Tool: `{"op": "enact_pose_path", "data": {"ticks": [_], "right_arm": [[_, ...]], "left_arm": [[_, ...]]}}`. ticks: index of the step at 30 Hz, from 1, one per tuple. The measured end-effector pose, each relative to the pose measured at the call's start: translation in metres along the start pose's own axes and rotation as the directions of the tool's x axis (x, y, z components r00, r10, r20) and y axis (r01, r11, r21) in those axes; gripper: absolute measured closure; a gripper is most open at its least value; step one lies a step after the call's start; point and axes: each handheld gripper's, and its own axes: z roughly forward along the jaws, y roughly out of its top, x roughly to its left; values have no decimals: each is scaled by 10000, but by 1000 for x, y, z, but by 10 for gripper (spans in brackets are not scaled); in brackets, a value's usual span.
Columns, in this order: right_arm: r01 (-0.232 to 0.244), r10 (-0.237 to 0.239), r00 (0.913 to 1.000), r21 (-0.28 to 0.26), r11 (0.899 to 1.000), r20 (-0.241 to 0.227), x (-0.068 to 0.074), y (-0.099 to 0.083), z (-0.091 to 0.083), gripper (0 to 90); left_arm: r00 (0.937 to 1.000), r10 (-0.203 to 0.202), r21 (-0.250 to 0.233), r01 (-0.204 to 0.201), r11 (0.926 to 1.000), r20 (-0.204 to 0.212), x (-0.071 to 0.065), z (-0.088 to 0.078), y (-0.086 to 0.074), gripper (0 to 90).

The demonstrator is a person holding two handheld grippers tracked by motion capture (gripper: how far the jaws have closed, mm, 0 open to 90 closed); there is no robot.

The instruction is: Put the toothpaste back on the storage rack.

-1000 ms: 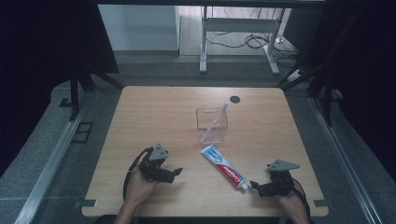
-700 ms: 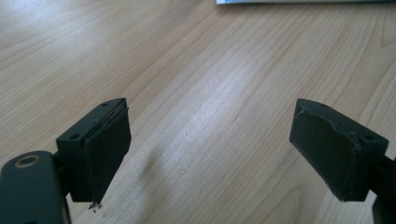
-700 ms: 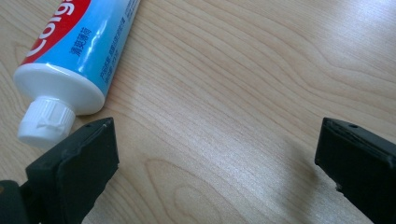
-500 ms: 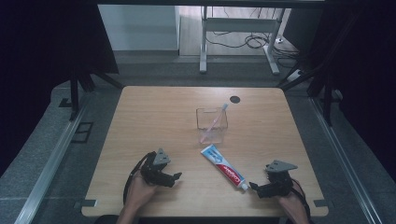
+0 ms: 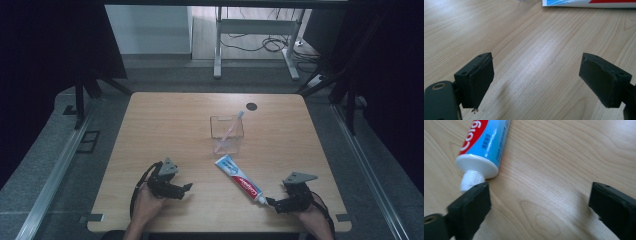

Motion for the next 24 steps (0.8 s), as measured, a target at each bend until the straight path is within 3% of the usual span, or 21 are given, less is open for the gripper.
{"op": "enact_pose_path", "data": {"ticks": [4,9,12,16,21,24], "right_arm": [[58,-57,9999,43,10000,-123,1,4,-8,147],[-11,11,9996,4,10000,-267,7,15,-20,334],[405,-410,9988,-198,9990,-250,13,24,-27,477],[771,-801,9937,-408,9962,-779,20,35,-30,639],[775,-801,9832,-226,9967,-1638,28,45,-20,706],[1031,-1044,9799,-164,9945,-1702,34,49,-14,739]], "left_arm": [[10000,38,-29,-38,10000,28,1,0,0,127],[9999,97,-73,-96,9999,32,-1,0,1,128],[9999,110,-107,-110,9999,40,-1,-1,1,128],[9999,122,-126,-121,9998,52,-1,-1,2,128],[9999,97,-168,-95,9998,99,-2,-2,2,129],[9999,96,-150,-95,9998,102,-3,-1,2,129]]}}
